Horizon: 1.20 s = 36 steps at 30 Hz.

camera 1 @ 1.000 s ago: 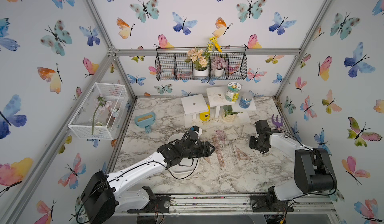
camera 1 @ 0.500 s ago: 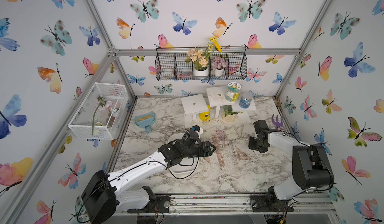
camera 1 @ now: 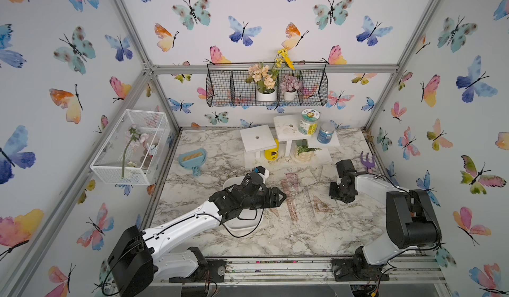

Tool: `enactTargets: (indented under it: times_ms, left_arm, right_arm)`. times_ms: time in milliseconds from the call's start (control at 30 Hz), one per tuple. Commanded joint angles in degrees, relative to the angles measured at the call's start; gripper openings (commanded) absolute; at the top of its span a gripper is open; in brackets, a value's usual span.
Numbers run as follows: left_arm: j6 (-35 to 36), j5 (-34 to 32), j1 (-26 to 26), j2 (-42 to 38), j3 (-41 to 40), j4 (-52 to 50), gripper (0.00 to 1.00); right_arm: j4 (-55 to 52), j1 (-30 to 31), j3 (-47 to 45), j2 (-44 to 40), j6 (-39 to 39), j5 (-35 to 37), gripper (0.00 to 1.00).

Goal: Put the scattered rulers into the storage box
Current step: Pick up the ruler from the center of the board.

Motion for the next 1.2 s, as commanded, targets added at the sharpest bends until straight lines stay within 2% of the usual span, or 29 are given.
enactTargets:
  times_ms: [0,433,767,1167]
  left_arm:
    - [-0.49,0.93,0.20,-1.53,-0.77,0.65,0.76]
    - [-1.06,0.68,0.23,-2.41,-1.76,0.43,0.76]
    - [-1.15,0.14,0.16,-2.54,-1.69,-0.12,0.76]
    - [0.21,-1.55,-0.10,-2.44,-0.55,-2.06,0.74]
  right_arm:
    - [-1.09,0.21,-0.55,-0.45,0.18,-1.44,0.25]
    - [-1.22,0.30,-0.68,-0.76,0.35,-1.42,0.16]
    - [-1.64,0.31,-0.57,-1.52,0.62,-1.13,0.01]
    - [-4.36,0.30,1.49,-6.00,1.21,-3.34,0.01]
